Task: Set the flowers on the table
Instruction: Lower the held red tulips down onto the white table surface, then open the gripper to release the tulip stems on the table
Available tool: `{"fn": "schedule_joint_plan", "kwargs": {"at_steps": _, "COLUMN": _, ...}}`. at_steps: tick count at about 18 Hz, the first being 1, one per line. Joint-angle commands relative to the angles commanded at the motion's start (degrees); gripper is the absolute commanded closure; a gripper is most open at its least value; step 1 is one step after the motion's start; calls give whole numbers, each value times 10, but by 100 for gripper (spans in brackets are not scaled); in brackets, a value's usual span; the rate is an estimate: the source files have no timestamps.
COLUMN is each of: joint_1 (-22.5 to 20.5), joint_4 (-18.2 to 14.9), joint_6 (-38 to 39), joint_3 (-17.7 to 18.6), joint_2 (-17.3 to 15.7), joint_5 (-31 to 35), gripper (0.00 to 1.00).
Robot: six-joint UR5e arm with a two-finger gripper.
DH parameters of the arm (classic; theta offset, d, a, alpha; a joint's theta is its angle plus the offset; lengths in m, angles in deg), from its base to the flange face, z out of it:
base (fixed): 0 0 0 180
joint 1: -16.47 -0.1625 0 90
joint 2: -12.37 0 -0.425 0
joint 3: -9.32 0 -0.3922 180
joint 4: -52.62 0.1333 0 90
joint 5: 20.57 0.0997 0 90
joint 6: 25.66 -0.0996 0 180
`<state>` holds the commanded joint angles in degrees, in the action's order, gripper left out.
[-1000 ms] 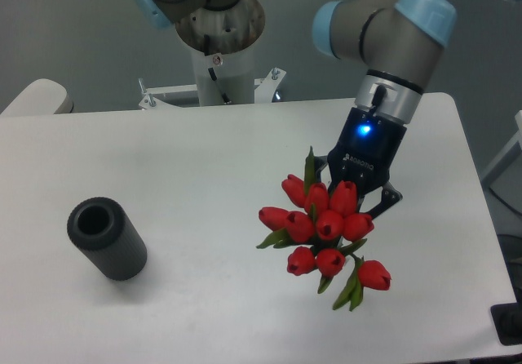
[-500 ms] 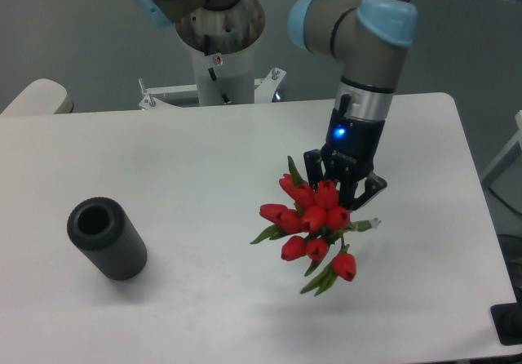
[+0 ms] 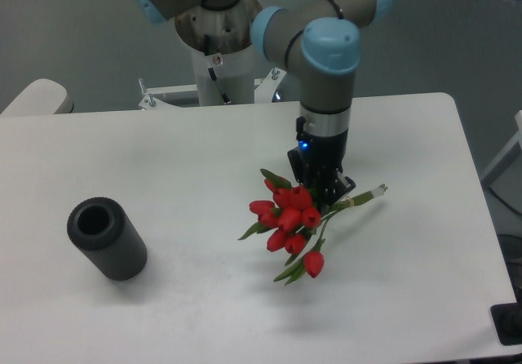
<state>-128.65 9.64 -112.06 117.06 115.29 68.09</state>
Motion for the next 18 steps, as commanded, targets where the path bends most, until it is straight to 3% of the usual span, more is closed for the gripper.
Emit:
{"fn": "schedule_joint_plan", "kwargs": {"at_steps": 4, "joint_1": 40, "joint_4": 3, "joint_6": 4, "joint_3": 15, "joint_2": 18, "joint_5": 63, "gripper": 68}}
{"fn": "schedule_joint_plan", "kwargs": {"at_steps": 13, "joint_1": 67, "joint_4": 4, "joint_6": 1, "joint_3": 27, "joint_2": 47, "joint_5": 68, "gripper": 64}}
{"fn": "schedule_joint_plan", "kwargs": {"at_steps": 14, "joint_1": 68, "joint_4": 4, "joint_6": 2, "joint_3": 26, "joint_2": 50, "joint_5": 68, "gripper": 58}}
{"fn": "schedule_joint_plan", "kwargs": {"at_steps": 16, "joint_1": 69, "joint_4": 5, "joint_6": 2, "joint_3": 17, "joint_2": 51, "joint_5": 68, "gripper": 25}}
{"fn": "schedule_joint_plan", "kwargs": {"at_steps": 18, "joint_1": 69, "joint_4": 4, "joint_6": 3, "joint_3": 2, "joint_2": 50, "joint_5": 66, "gripper": 2}}
